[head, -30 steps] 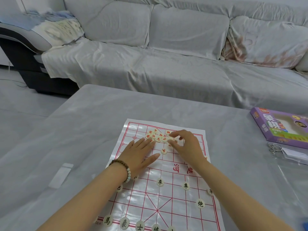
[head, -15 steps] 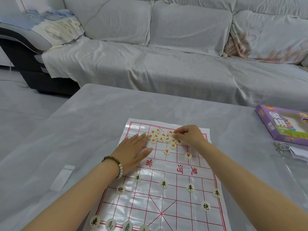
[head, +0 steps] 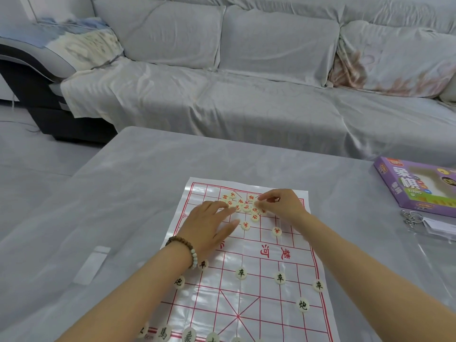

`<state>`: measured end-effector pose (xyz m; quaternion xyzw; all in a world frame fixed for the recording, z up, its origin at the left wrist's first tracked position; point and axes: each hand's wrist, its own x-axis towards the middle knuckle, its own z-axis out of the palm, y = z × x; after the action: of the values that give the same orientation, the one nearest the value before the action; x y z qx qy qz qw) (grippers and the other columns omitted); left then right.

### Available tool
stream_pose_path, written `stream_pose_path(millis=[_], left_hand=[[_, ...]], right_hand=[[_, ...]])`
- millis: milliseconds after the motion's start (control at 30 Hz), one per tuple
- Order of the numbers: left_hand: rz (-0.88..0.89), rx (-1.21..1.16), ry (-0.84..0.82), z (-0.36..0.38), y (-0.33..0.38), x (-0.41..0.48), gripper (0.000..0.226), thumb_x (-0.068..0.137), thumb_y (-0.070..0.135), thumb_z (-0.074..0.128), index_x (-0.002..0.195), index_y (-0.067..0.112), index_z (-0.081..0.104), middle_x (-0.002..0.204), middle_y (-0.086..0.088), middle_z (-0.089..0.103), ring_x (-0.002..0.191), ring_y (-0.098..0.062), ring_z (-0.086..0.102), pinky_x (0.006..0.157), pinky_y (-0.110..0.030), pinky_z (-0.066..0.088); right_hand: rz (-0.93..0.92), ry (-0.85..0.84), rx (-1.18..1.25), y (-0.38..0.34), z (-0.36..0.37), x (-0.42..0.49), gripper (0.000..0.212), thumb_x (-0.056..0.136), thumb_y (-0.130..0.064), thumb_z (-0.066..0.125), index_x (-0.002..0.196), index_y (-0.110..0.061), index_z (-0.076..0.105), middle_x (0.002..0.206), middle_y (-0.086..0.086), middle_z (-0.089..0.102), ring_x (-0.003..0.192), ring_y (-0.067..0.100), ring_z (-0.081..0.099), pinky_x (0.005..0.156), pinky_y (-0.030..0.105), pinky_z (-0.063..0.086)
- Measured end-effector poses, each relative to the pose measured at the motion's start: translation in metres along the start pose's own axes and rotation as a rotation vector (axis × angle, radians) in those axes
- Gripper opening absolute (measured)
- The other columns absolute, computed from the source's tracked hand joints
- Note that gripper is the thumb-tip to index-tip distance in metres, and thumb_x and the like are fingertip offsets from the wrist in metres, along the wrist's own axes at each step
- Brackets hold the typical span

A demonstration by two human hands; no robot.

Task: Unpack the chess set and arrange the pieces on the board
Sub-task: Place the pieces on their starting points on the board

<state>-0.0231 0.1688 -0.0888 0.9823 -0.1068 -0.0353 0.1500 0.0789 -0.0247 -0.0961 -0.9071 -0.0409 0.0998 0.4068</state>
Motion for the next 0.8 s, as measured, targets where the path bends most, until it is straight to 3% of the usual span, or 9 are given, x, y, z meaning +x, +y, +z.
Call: stream_pose_path(millis=[233,433,667,733,800], left_hand=[[-0.041,-0.057,-0.006,0.01,-0.02,0.0,0.083,0.077,0.07,-0.007,0.146,0.031,0.015,0.155,0.011,0.009,0.141,-0.011,0.008,0.115,-0.03,0.009],[-0.141,-0.003,-0.105,0.004,-0.043,0.002,0.057,0.096,0.049,0.008,0.148,0.026,0.001,0.156,0.008,-0.007,0.143,-0.013,-0.007,0.118,-0.035,-0.001],[-0.133,0.059,-0.138,0.001,-0.073,0.012,0.052,0.098,0.044,0.008,0.148,0.031,0.001,0.156,0.007,-0.008,0.143,-0.014,-0.009,0.117,-0.036,-0.003],[-0.117,0.077,-0.131,-0.001,-0.082,0.017,0.056,0.095,0.052,0.006,0.147,0.032,0.002,0.156,0.007,-0.006,0.144,-0.015,-0.007,0.116,-0.035,-0.002],[-0.086,0.087,-0.109,0.0,-0.091,0.019,0.081,0.077,0.074,-0.009,0.147,0.034,0.002,0.156,0.008,-0.004,0.144,-0.014,-0.005,0.115,-0.035,-0.003]], right_hand=[[-0.011,0.058,-0.094,0.002,0.001,0.004,0.023,0.081,-0.03,0.071,0.1,-0.018,0.069,0.097,0.0,0.065,0.083,0.012,0.057,0.069,0.021,0.047],[-0.042,0.067,-0.095,0.004,0.002,0.004,0.025,0.083,-0.029,0.069,0.106,-0.018,0.068,0.091,-0.002,0.061,0.076,0.009,0.054,0.056,0.014,0.038],[-0.107,0.19,-0.187,-0.003,0.004,0.0,0.023,0.083,-0.037,0.067,0.099,-0.021,0.069,0.106,-0.004,0.06,0.086,0.009,0.05,0.063,0.014,0.035],[-0.168,0.201,-0.144,-0.014,0.01,-0.01,0.018,0.082,-0.039,0.068,0.093,-0.025,0.065,0.102,-0.008,0.056,0.087,0.007,0.049,0.064,0.012,0.035],[-0.239,0.146,-0.153,-0.026,0.021,-0.023,0.018,0.079,-0.041,0.069,0.09,-0.028,0.064,0.099,-0.011,0.055,0.088,0.007,0.05,0.068,0.014,0.039]])
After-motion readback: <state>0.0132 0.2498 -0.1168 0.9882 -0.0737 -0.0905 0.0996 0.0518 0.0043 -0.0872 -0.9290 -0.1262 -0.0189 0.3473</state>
